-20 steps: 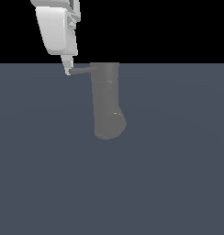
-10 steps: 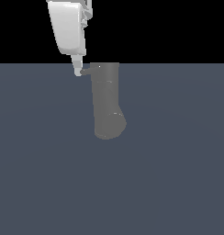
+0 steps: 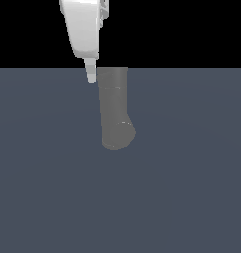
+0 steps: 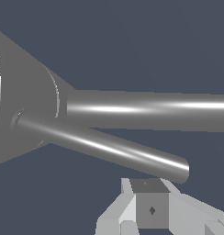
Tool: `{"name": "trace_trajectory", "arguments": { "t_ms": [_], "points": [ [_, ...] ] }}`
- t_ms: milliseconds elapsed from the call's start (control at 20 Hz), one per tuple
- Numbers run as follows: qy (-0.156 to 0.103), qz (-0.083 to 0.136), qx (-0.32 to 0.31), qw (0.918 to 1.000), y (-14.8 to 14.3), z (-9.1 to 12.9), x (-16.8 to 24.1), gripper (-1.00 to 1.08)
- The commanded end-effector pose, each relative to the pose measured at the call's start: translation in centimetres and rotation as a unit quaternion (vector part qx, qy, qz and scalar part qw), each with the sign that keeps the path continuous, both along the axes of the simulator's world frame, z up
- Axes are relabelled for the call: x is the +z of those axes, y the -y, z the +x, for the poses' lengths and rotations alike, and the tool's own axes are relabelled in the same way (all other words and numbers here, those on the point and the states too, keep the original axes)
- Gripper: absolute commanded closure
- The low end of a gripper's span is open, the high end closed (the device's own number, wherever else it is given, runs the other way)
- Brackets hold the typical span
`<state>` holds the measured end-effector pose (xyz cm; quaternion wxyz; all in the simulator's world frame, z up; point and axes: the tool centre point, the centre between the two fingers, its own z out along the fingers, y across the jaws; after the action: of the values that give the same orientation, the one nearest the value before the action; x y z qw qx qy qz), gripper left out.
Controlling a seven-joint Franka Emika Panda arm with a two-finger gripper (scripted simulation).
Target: Turn on the faucet by rotating a designated handle.
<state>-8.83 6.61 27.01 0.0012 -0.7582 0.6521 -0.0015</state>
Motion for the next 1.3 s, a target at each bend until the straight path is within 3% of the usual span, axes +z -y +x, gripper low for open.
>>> {"name": "trace_trajectory", "arguments": {
  "t_ms": [0, 800, 850, 900, 1250],
  "points": [
    [0.000, 0.000, -0.008, 1.0000, 2.0, 0.2, 0.0, 1.08],
    [-0.002, 0.000, -0.016, 0.9999, 11.1, 1.6, 0.0, 1.08],
    [-0.002, 0.000, -0.016, 0.9999, 11.1, 1.6, 0.0, 1.08],
    [-0.003, 0.001, 0.010, 0.9999, 8.0, 1.5, 0.0, 1.08],
    [-0.002, 0.001, 0.006, 1.0000, 9.4, 2.9, 0.0, 1.08]
  ]
}}
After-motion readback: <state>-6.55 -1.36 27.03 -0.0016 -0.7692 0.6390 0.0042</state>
